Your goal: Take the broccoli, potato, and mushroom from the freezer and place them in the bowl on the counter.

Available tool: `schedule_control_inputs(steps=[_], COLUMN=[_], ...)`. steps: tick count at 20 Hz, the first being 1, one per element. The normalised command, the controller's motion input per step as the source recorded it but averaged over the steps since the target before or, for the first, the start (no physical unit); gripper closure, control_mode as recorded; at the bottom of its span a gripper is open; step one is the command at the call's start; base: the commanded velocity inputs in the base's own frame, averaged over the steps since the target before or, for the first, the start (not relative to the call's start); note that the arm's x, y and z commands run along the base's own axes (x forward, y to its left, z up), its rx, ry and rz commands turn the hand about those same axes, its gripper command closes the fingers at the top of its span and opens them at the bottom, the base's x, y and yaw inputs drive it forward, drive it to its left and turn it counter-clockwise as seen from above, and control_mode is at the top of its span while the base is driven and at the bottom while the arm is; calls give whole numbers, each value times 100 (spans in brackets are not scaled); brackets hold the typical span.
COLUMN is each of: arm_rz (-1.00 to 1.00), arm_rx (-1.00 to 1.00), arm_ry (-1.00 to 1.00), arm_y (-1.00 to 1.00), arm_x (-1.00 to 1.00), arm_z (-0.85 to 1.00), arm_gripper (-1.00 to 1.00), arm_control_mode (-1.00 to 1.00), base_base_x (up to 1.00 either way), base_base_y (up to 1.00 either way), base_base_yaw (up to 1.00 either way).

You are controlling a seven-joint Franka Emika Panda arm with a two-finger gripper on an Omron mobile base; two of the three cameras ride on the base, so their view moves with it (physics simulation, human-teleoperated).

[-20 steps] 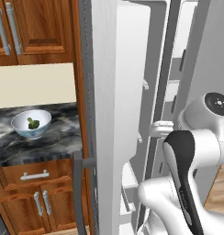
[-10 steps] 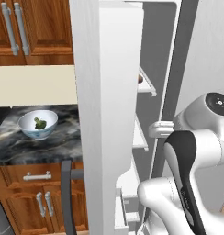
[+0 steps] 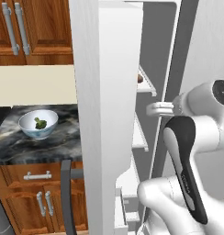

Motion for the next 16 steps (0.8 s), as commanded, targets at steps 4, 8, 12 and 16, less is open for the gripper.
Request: schedule_control_inputs(steps=[4, 8, 12, 16], arm_rz=[10, 7, 1, 0], arm_rx=[-2, -10, -5, -4], arm_ry=[-31, -24, -2, 3], arm_y=[19, 22, 0, -4], arm_x=[77, 86, 100, 100], arm_z=[100, 96, 22, 0], arm_gripper=[-100, -100, -100, -100], arm_control_mode=[-100, -100, -100, -100], base_base_x=[0, 0, 0, 0], base_base_y=[0, 0, 0, 0], base_base_yaw=[0, 0, 0, 0])
